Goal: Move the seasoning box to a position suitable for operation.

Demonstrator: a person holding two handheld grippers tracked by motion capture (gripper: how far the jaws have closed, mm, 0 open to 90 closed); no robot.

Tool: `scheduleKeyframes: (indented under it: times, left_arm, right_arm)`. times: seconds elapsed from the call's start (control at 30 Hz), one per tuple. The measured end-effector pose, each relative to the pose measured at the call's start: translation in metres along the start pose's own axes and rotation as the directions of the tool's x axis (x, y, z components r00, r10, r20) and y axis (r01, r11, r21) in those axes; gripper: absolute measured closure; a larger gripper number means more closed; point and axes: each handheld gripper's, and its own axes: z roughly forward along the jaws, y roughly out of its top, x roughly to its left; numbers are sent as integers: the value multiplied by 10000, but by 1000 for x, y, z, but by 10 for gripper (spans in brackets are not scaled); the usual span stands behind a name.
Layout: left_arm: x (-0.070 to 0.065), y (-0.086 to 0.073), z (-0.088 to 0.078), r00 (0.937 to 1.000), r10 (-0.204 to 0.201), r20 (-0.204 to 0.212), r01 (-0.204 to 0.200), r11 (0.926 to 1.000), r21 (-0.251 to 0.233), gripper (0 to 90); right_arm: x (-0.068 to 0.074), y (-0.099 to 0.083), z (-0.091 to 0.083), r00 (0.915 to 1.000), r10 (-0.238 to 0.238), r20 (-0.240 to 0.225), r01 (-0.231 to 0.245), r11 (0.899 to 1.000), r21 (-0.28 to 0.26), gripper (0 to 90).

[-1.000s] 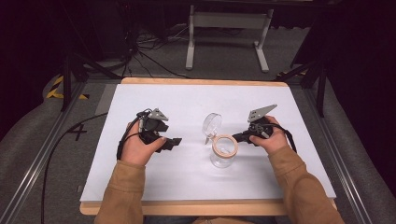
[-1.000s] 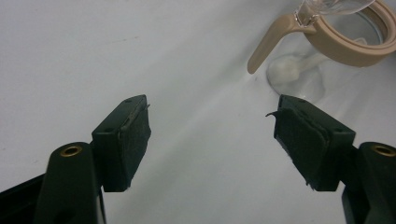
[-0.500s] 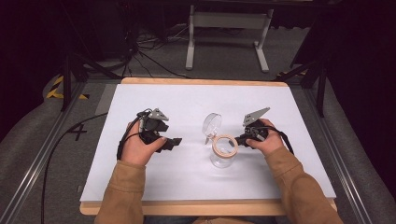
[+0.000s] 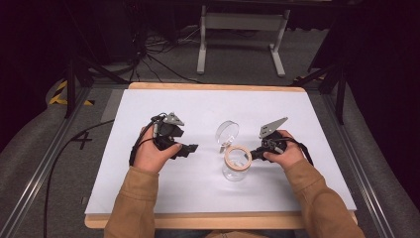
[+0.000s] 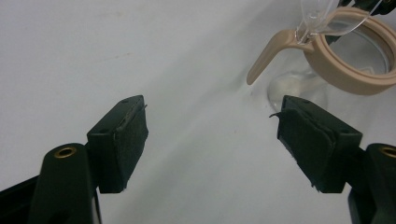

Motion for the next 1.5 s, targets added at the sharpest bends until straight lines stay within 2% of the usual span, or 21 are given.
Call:
scheduleKeyframes:
  times: [0.07, 0.13, 0.3, 0.43, 0.47, 0.53, 0.6, 0.67, 0.73, 0.9, 0.97, 1.07, 1.1, 1.2, 1.23, 1.37, 1.4, 1.5]
  left_arm:
    - [-2, 3, 2, 9992, 387, 94, -386, 9992, -133, 239]
    - [-5, 7, 5, 9987, 508, -5, -508, 9982, -314, 234]
    - [-6, 10, 6, 9964, 826, -167, -829, 9964, -172, 270]
    - [-5, 11, 6, 9960, 879, -177, -880, 9961, -49, 370]
    - [-6, 12, 6, 9962, 865, -99, -866, 9962, -87, 370]
    - [-7, 14, 5, 9941, 1083, 48, -1082, 9941, -108, 437]
    - [-8, 16, 4, 9924, 1219, 176, -1216, 9925, -155, 459]
    - [-8, 17, 4, 9916, 1264, 290, -1259, 9919, -191, 512]
    - [-9, 17, 5, 9919, 1214, 370, -1206, 9924, -232, 540]
    - [-8, 19, 6, 9913, 1191, 555, -1179, 9927, -244, 599]
    - [-8, 20, 6, 9915, 1151, 598, -1134, 9930, -317, 632]
    - [-8, 22, 7, 9921, 1030, 723, -1004, 9942, -380, 706]
    - [-7, 22, 7, 9943, 733, 776, -680, 9953, -690, 769]
    - [-6, 24, 5, 9943, 615, 873, -532, 9941, -941, 844]
    - [-7, 26, 5, 9949, 454, 899, -348, 9926, -1163, 844]
    - [-10, 31, 10, 9958, 279, 869, -126, 9850, -1720, 897]
    - [-10, 31, 10, 9958, 279, 869, -126, 9850, -1720, 897]
    - [-12, 33, 16, 9959, 25, 908, 161, 9789, -2037, 897]
  right_arm:
    - [3, -1, 0, 10000, -25, -44, 25, 10000, 49, 900]
    - [5, -2, -1, 10000, -47, -51, 47, 9999, 122, 900]
    - [13, -2, -2, 9997, -226, -126, 229, 9992, 314, 900]
    - [23, 0, -1, 9985, -494, -245, 507, 9973, 537, 900]
    - [23, 0, -1, 9985, -494, -245, 507, 9973, 537, 900]
    - [28, 0, -1, 9977, -611, -309, 629, 9961, 621, 900]
    - [30, 0, 0, 9975, -604, -370, 626, 9960, 632, 900]
    - [34, 1, 1, 9963, -739, -439, 769, 9945, 712, 900]
    - [38, 2, 2, 9949, -829, -577, 871, 9934, 747, 900]
    - [42, 3, 2, 9952, -874, -449, 904, 9935, 698, 900]
    - [41, 2, 0, 9963, -732, -447, 757, 9955, 573, 900]
    - [41, 1, -9, 9984, -539, -156, 545, 9977, 402, 900]
    - [42, 1, -15, 9991, -417, -28, 418, 9989, 222, 900]
    - [44, 1, -22, 9990, -394, 195, 393, 9992, 44, 900]
    - [45, 1, -25, 9989, -356, 318, 359, 9993, -64, 900]
    - [54, 1, -37, 9981, -196, 584, 227, 9983, -542, 900]
    - [56, 1, -40, 9979, -151, 638, 193, 9977, -657, 900]
    - [61, 2, -44, 9976, -98, 679, 159, 9959, -890, 900]
